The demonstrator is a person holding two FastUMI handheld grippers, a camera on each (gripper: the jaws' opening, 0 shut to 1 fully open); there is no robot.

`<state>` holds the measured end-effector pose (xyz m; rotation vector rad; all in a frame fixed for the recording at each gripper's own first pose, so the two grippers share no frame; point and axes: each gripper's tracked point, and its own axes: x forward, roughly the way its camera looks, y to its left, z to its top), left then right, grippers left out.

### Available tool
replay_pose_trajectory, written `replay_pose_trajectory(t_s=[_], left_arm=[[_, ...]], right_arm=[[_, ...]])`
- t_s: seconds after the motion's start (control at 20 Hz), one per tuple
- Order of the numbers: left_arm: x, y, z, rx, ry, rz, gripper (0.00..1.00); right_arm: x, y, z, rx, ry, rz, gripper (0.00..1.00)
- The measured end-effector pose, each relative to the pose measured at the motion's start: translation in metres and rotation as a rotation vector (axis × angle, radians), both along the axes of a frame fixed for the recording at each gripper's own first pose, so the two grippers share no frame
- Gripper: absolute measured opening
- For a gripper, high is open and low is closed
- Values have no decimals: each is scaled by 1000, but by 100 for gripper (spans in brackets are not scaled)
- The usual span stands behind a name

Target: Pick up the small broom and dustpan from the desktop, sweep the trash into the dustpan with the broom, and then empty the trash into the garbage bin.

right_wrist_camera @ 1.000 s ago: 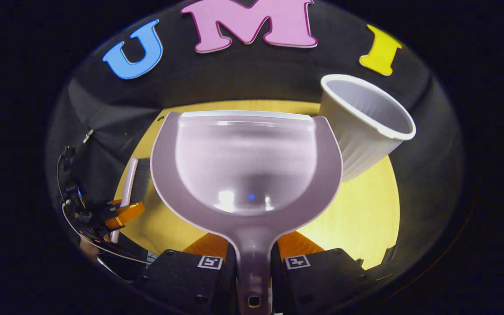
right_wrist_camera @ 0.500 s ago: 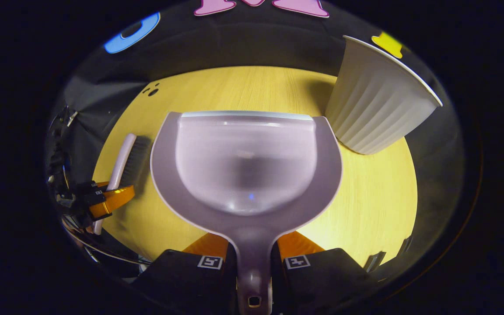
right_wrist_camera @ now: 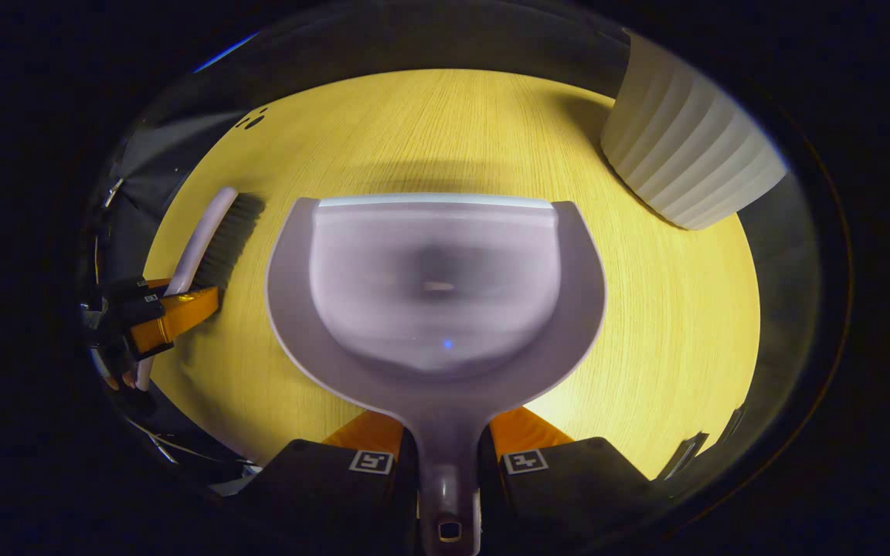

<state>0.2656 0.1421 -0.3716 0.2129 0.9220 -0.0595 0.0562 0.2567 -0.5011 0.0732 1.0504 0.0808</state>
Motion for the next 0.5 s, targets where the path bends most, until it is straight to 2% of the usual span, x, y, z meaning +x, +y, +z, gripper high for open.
replay_pose_trajectory(t_s=[0.25, 0.3, 0.35, 0.4, 0.5], left_arm=[[1, 3, -1, 36, -11, 14, 40], [-2, 1, 1, 30, -18, 14, 36], [-3, 0, 4, 29, -25, 10, 53], [-5, 1, 7, 30, -33, 3, 55], [-4, 4, 17, 25, -63, -2, 85]], right_arm=[[3, 4, 0, 12, 7, 3, 38], [4, 7, -4, 17, 1, 2, 39], [6, 6, 1, 23, -6, -1, 43], [6, 9, 3, 38, -5, 3, 44], [8, 12, 8, 49, -21, 1, 81]])
